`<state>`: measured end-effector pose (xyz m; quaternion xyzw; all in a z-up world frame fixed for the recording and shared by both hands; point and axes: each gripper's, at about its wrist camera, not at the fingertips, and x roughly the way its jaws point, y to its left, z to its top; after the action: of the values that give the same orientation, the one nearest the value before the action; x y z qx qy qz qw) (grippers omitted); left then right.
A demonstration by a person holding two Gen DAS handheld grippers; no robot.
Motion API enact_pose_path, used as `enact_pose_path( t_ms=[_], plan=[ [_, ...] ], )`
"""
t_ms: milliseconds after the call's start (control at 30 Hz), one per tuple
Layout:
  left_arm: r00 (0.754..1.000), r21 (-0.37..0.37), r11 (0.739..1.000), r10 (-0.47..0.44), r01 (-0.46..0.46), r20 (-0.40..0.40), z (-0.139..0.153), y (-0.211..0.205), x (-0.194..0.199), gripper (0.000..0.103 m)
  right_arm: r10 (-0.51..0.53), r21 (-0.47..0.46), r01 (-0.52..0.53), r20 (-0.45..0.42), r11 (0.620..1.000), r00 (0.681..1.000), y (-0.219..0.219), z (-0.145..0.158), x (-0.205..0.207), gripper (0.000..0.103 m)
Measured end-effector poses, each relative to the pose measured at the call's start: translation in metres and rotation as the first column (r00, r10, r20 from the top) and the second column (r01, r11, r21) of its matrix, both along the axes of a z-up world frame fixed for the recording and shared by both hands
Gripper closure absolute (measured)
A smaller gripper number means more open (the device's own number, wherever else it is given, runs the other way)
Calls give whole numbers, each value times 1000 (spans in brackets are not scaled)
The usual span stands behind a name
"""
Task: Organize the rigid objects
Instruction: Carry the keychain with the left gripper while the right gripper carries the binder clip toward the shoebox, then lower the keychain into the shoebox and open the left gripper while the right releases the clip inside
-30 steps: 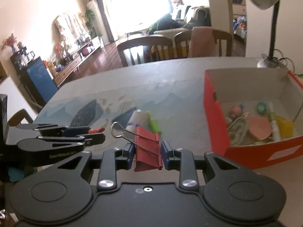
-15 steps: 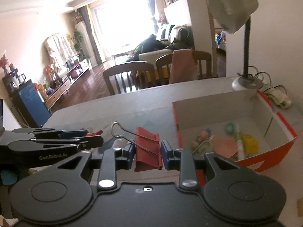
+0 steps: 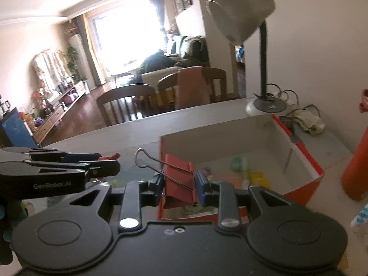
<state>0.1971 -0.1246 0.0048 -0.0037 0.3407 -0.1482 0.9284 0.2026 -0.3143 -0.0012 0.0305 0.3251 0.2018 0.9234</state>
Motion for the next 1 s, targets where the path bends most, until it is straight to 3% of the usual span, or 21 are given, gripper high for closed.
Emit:
enact_pose_path(
  t_ms=[467, 1000],
  plan=[
    [995, 53, 997, -53, 58, -85, -24, -57, 68, 66, -73, -71, 71, -20, 995, 997, -31, -26, 38, 74],
    [973, 87, 992, -71, 92, -219, -76, -94, 142, 66, -7, -218, -10, -78, 976, 997, -16, -72, 62, 74]
  ],
)
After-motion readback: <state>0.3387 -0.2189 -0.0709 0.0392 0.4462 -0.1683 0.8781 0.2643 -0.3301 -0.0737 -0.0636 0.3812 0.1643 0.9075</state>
